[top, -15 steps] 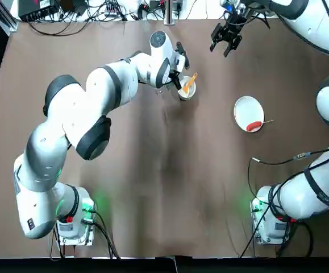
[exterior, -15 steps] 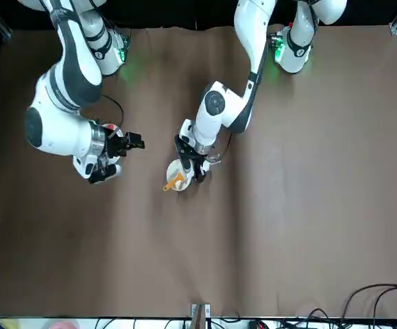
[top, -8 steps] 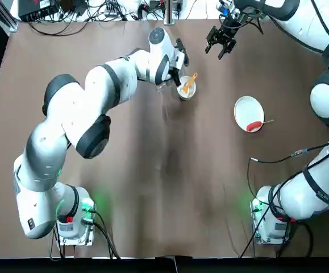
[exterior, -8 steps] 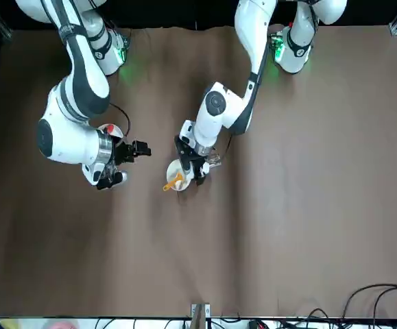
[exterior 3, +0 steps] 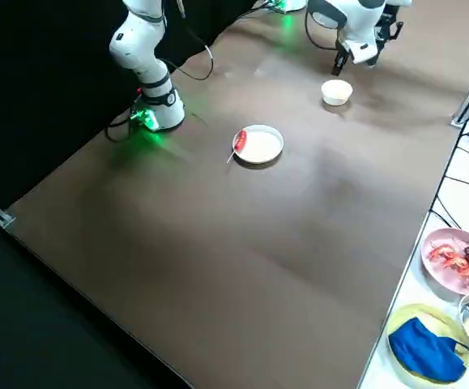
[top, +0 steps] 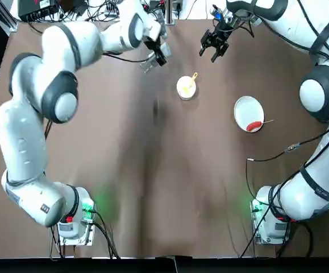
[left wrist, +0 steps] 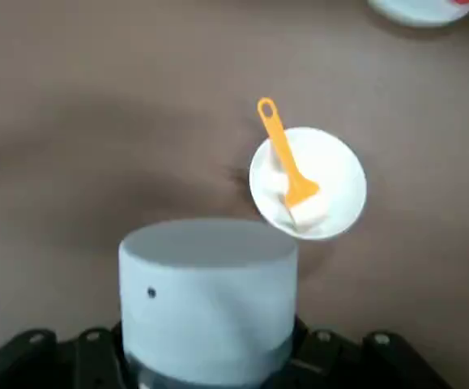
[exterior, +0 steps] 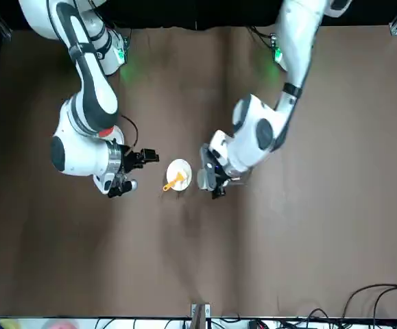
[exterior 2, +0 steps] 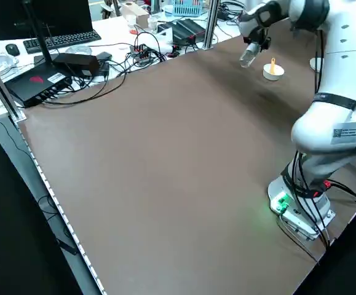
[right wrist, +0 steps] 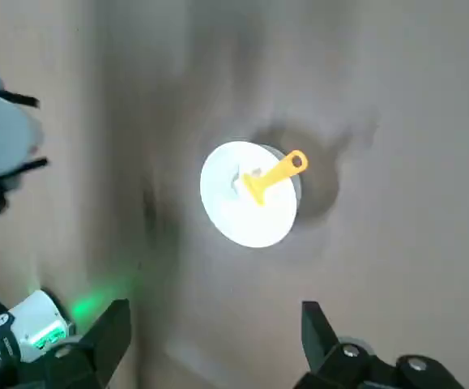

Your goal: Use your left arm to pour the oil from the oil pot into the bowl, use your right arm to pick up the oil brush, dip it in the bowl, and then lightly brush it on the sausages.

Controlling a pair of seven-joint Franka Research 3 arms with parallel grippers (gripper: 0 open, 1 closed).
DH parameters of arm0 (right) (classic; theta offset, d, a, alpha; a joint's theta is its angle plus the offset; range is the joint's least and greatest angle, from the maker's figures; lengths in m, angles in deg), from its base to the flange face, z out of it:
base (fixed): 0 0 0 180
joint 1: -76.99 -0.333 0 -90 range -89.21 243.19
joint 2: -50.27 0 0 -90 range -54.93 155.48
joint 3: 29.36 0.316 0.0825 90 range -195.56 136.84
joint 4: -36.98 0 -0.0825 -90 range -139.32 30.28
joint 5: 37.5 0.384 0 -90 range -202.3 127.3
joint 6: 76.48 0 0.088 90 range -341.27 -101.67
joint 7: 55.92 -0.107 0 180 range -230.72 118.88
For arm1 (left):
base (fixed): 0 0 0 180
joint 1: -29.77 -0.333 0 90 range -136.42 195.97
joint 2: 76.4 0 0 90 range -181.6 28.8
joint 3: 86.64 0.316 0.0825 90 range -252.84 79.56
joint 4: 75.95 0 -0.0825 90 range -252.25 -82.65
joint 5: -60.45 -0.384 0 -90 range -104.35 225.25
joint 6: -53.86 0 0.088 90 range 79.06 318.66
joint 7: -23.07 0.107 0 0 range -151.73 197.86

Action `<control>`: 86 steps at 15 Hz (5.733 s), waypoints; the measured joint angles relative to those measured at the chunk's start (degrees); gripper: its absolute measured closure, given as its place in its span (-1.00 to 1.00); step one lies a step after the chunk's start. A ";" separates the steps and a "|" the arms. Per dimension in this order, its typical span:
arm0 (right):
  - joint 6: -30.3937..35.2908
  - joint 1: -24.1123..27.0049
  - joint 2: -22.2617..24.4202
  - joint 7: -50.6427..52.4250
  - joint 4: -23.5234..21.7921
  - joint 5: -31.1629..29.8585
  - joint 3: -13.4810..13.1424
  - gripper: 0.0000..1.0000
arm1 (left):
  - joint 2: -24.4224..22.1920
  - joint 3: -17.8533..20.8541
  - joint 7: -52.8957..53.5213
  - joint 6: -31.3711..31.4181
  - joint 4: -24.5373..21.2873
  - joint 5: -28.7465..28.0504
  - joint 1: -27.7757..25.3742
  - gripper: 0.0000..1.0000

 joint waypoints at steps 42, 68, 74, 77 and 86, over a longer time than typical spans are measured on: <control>-6.29 -1.59 -22.49 31.30 13.21 2.28 0.17 0.46 | 11.97 -22.71 69.83 -50.18 -1.35 18.58 -80.31 -0.10; 3.56 -0.93 -19.62 11.02 19.34 0.62 -0.91 0.91 | 20.46 -13.76 78.08 -53.12 1.56 19.82 -84.47 -0.91; 27.18 3.09 -14.62 5.80 22.43 -2.71 -9.09 0.91 | 20.40 -13.59 78.08 -53.42 2.70 19.00 -84.60 -0.97; 39.84 3.52 -14.13 5.56 20.60 -7.36 -15.00 0.91 | 19.28 -13.58 78.07 -53.51 3.49 17.69 -85.50 -0.97; 35.45 1.58 -14.68 5.56 5.70 -21.71 -15.40 0.91 | 1.90 -13.91 75.03 -53.97 4.25 10.02 -86.52 -0.97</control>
